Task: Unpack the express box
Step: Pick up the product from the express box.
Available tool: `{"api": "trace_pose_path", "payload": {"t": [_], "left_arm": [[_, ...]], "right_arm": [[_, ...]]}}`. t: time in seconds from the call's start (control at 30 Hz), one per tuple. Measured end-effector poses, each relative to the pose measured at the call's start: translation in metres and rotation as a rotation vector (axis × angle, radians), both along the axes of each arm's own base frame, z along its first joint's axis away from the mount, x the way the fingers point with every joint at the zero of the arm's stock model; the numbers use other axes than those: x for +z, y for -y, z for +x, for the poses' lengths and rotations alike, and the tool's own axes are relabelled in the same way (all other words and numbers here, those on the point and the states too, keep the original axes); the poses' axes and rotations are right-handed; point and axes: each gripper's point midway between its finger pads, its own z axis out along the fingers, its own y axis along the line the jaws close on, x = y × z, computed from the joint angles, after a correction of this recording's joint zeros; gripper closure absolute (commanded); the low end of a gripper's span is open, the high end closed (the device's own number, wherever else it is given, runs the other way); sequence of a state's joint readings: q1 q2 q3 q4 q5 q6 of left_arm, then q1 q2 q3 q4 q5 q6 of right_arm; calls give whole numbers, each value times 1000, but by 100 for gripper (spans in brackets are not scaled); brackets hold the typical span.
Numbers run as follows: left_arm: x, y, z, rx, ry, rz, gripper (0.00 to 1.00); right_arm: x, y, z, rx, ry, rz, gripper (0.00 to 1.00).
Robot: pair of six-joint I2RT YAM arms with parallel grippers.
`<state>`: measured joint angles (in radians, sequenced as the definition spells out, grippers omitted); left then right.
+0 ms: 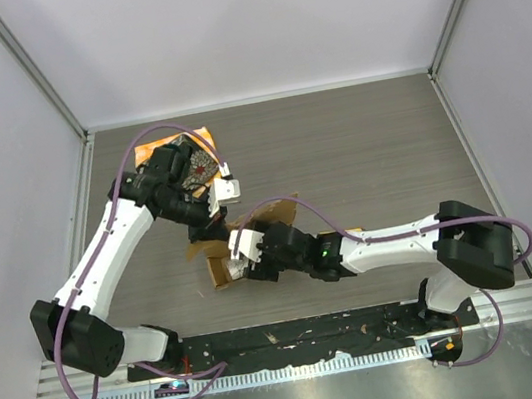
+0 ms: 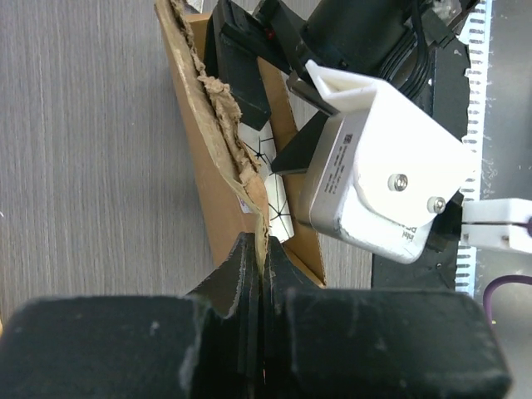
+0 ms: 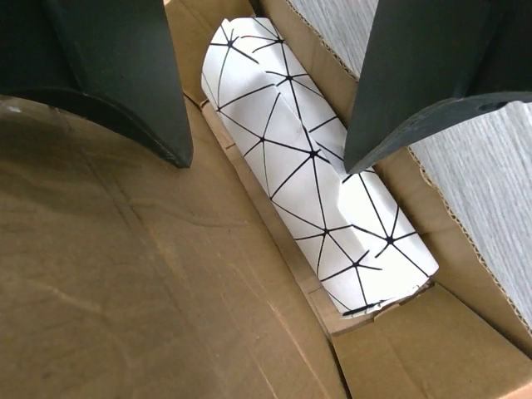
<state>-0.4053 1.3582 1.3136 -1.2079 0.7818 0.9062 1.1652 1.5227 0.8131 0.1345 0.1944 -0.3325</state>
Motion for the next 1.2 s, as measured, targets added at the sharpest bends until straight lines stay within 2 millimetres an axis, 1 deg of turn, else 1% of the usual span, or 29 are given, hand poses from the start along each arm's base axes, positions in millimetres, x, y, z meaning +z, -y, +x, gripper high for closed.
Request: {"api": "trace_pose_path", "payload": {"t": [0.03,0.07,0.27,0.57,0.63,0.77,0.87,0.93,1.03,1.07,1.13,1.17,1.2], "left_arm": [[-1,0,0,0,-3,0,100],[-1,0,0,0,-1,-2,100],[-9,-2,0,-7,-2,4,100],[-14,-2,2,-23,-2,7,100],[-16,-2,2,-35,-15,9,100],[-22,-4,5,-49,-33,14,100],[-26,-7,11,-51,-33,12,100],[-28,-8,14,-58,-33,6,100],[-28,-7,14,-82,-37,-2,100],[-29,-7,14,-89,-38,0,100],[-30,-8,13,-105,-35,2,100],[-30,-9,13,-107,-34,1,100],[-30,-9,13,-112,-28,1,100]], "right_arm": [[-1,-1,1,5,6,-3,6],[-3,-3,1,11,12,-7,4],[-17,-8,-1,53,14,-43,3],[-28,-17,-2,91,-23,-88,3],[-34,-20,-2,102,-30,-105,5],[-45,-28,0,119,-40,-130,14],[-49,-33,3,120,-48,-133,16],[-52,-35,5,123,-52,-134,19],[-58,-40,5,128,-62,-138,32],[-59,-42,5,132,-66,-136,42],[-63,-45,4,140,-73,-140,55],[-63,-45,5,147,-71,-147,64],[-63,-45,5,151,-72,-154,67]]}}
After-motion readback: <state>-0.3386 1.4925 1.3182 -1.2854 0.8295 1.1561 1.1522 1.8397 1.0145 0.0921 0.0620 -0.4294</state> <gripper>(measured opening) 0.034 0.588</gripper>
